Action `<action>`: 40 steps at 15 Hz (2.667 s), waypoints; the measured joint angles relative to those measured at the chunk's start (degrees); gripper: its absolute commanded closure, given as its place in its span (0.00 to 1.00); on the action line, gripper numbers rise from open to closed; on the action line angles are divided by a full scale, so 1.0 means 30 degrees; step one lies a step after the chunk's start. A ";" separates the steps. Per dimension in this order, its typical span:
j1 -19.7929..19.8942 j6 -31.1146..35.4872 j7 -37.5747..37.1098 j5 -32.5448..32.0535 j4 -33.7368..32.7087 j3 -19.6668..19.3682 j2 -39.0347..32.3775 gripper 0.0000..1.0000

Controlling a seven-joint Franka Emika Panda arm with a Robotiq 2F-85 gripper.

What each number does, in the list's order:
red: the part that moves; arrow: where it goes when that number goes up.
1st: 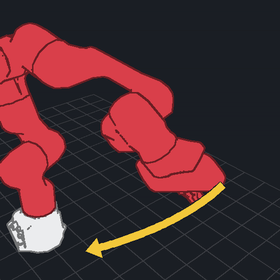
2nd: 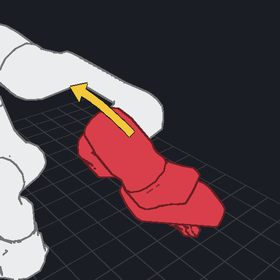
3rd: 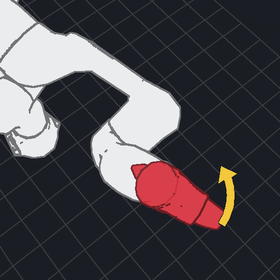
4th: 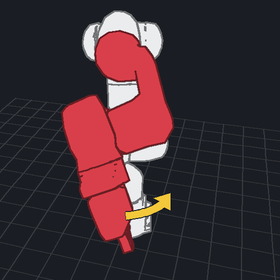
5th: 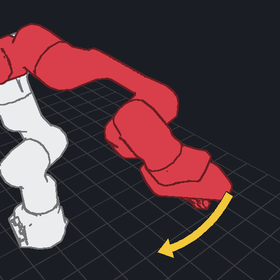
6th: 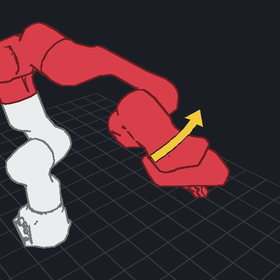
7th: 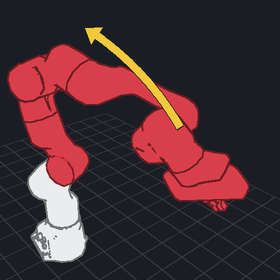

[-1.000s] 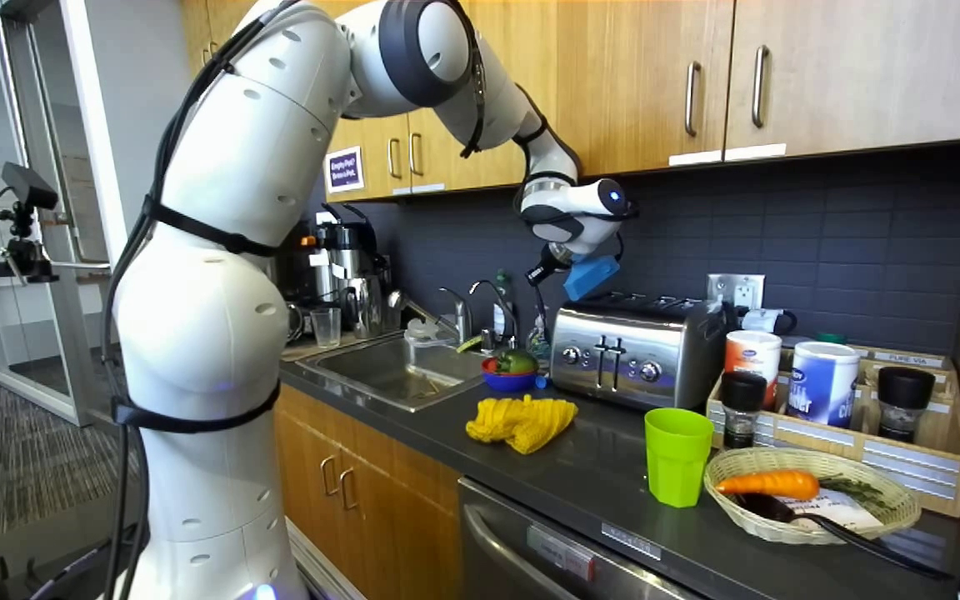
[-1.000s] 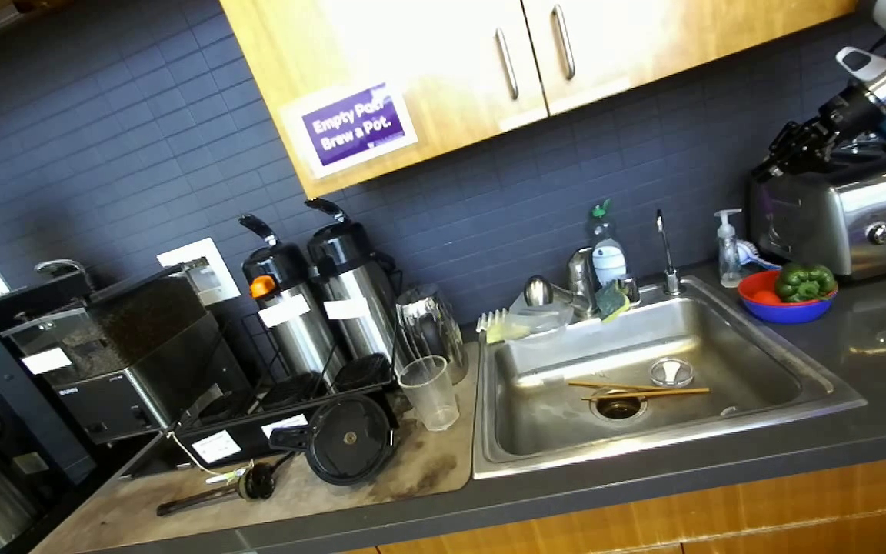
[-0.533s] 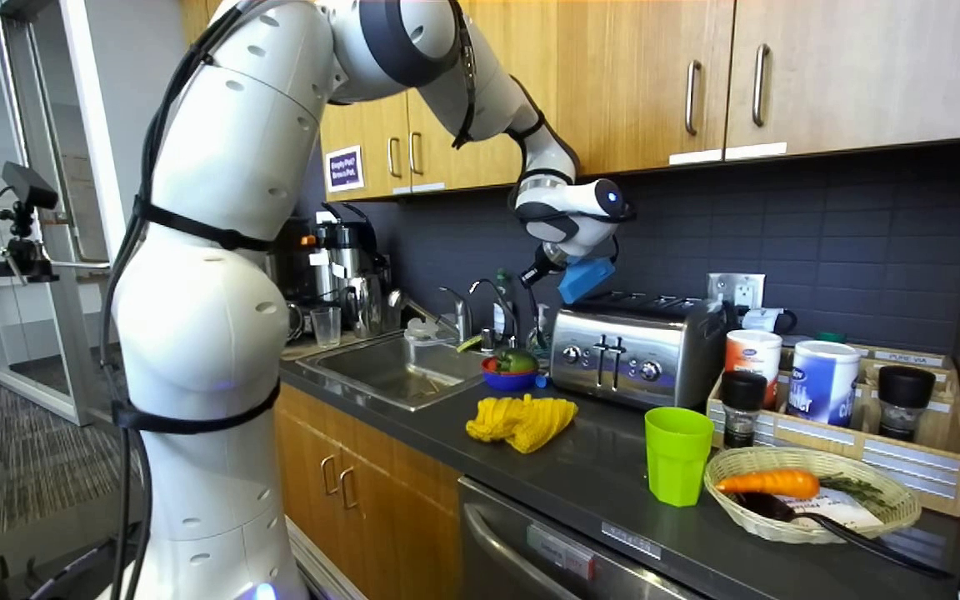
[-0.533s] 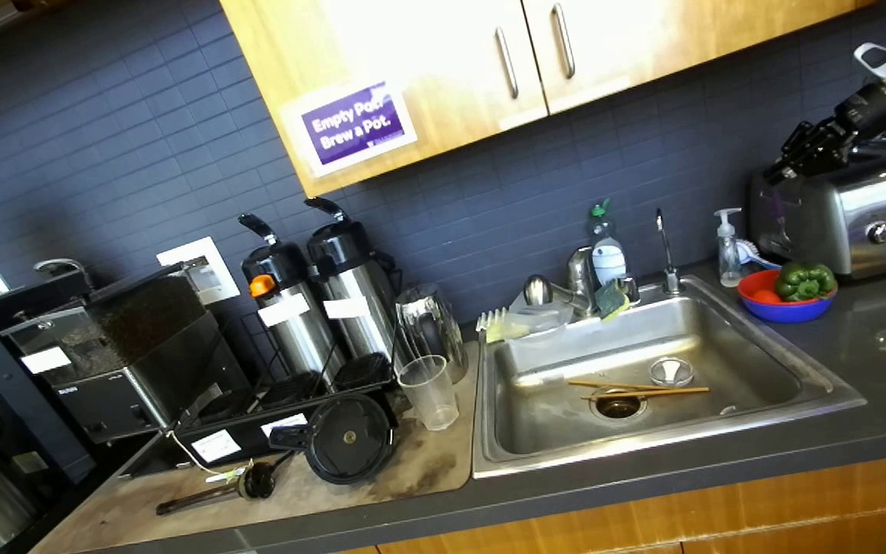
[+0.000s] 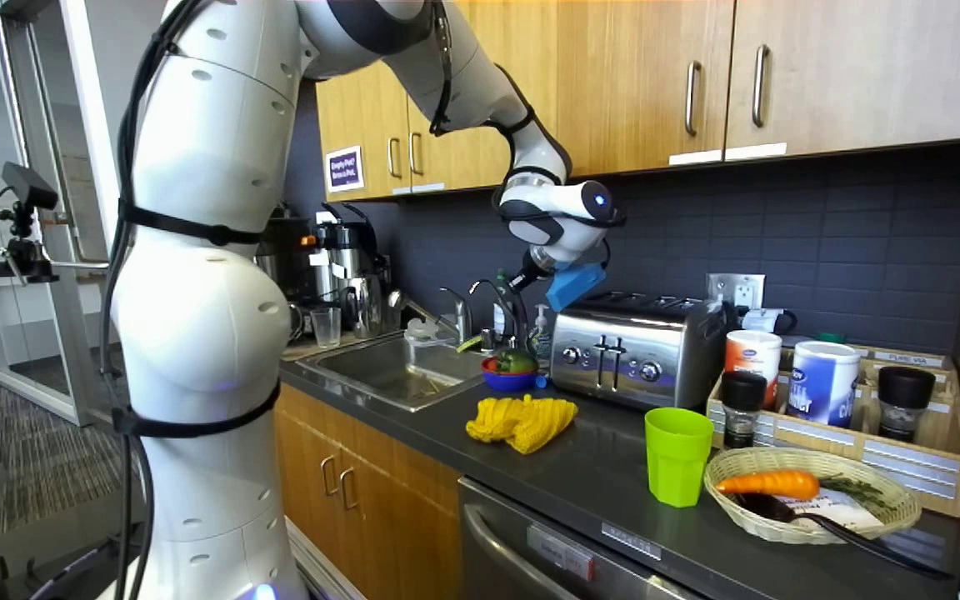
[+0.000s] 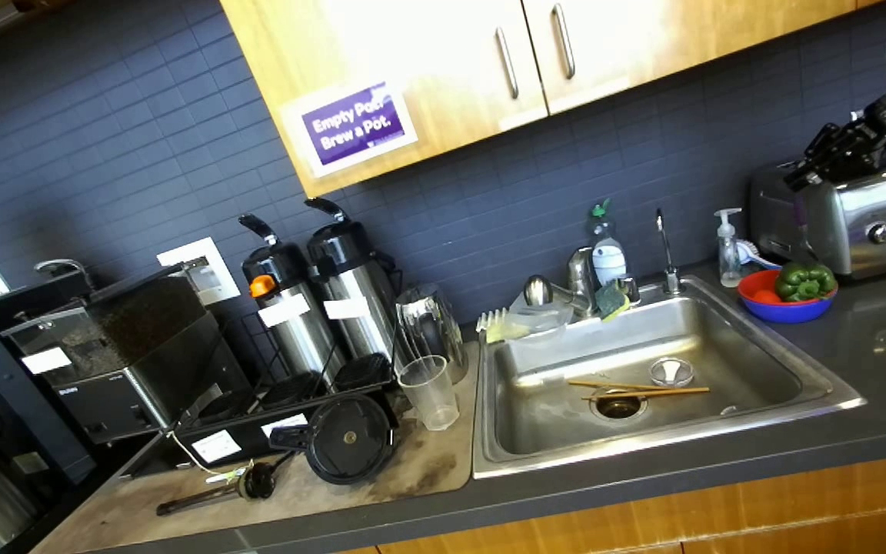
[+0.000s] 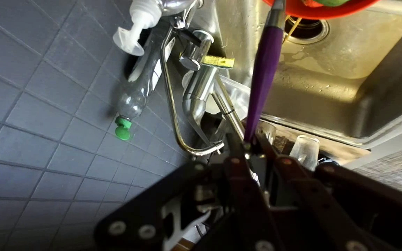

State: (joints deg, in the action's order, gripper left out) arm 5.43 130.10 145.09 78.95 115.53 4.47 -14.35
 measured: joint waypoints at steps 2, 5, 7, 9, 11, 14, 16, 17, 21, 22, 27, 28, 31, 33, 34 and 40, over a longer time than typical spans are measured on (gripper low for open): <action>-0.0064 0.0001 0.0465 0.0357 0.0997 -0.0230 0.0688 0.97; -0.0114 0.0002 0.1181 0.0789 0.2413 -0.0619 0.1725 0.97; -0.0118 0.0004 0.1377 0.0865 0.3148 -0.0879 0.2395 0.97; -0.0119 0.0007 0.1348 0.0865 0.3573 -0.1149 0.3148 0.97; -0.0115 0.0036 0.1335 0.0864 0.4020 -0.1441 0.4011 0.97; -0.0101 0.0099 0.1321 0.0864 0.4768 -0.1954 0.5258 0.97; -0.0085 0.0251 0.1317 0.0864 0.5272 -0.2283 0.5935 0.97; -0.0063 0.0442 0.1317 0.0864 0.5505 -0.2425 0.6205 0.97; 0.0184 0.1373 0.1299 0.0864 0.6325 -0.3003 0.7001 0.97; 0.0262 0.1592 0.1294 0.0864 0.6488 -0.3157 0.7123 0.97; 0.0609 0.2782 0.1281 0.0865 0.7136 -0.3690 0.7381 0.97; 0.0652 0.3069 0.1276 0.0866 0.7262 -0.3750 0.7387 0.97; 0.0694 0.4094 0.1203 0.0938 0.7600 -0.3936 0.7389 0.97; 0.0739 0.4845 0.1200 0.1228 0.7840 -0.4041 0.7388 0.97; 0.0756 0.5216 0.1198 0.1351 0.7946 -0.4117 0.7388 0.97; 0.1006 0.7153 0.0908 0.1853 0.8224 -0.4445 0.7391 0.97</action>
State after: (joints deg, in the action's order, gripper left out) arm 8.45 151.56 147.82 84.51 140.21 -8.87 7.83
